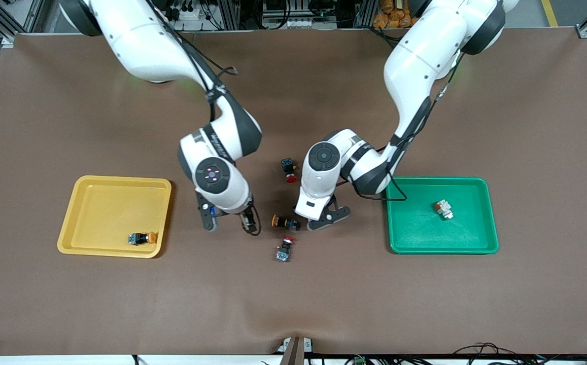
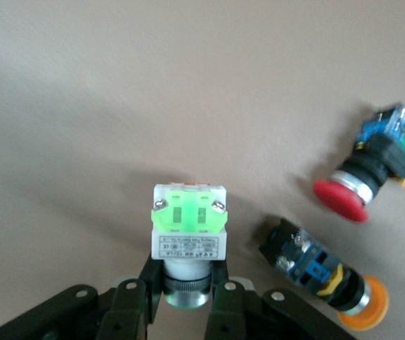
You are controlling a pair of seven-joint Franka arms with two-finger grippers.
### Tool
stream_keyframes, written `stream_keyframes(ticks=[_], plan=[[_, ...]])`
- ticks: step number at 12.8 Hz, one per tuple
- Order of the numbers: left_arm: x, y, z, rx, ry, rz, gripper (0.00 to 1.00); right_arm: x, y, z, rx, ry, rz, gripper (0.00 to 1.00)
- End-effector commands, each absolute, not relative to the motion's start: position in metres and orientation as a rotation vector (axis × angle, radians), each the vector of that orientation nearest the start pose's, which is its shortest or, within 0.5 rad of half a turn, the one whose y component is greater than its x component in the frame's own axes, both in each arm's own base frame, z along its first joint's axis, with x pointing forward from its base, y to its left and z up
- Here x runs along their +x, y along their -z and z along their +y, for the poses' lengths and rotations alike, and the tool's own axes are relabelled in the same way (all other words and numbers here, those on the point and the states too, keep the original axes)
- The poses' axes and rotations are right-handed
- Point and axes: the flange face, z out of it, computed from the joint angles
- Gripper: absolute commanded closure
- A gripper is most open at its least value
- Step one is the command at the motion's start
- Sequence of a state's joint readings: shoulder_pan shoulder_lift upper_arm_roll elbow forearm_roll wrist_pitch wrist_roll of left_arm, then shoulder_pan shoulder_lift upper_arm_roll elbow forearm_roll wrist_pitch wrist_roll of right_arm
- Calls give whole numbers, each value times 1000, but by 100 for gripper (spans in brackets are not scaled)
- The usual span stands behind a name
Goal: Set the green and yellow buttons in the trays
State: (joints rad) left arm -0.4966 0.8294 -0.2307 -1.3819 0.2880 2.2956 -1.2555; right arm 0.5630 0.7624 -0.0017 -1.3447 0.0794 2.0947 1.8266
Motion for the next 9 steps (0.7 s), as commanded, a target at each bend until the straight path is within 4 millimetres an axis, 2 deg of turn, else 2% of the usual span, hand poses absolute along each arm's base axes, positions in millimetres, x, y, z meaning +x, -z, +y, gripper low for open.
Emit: stream_keyframes(ticks=[1, 2, 5, 7, 9], plan=[[597, -292, -417, -3051, 164, -655, 100, 622, -254, 408, -2391, -63, 1947, 0], [600, -298, -398, -3035, 152, -645, 100, 624, -250, 412, -2336, -51, 1968, 0], [603, -302, -311, -2995, 80, -567, 100, 621, -229, 427, -2239, -23, 1998, 0], [604, -294, -252, -2966, 21, -530, 100, 613, -217, 438, -2236, -20, 1996, 0], [617, -283, -197, -2945, -24, -575, 100, 608, -208, 447, -2210, -17, 2003, 0]])
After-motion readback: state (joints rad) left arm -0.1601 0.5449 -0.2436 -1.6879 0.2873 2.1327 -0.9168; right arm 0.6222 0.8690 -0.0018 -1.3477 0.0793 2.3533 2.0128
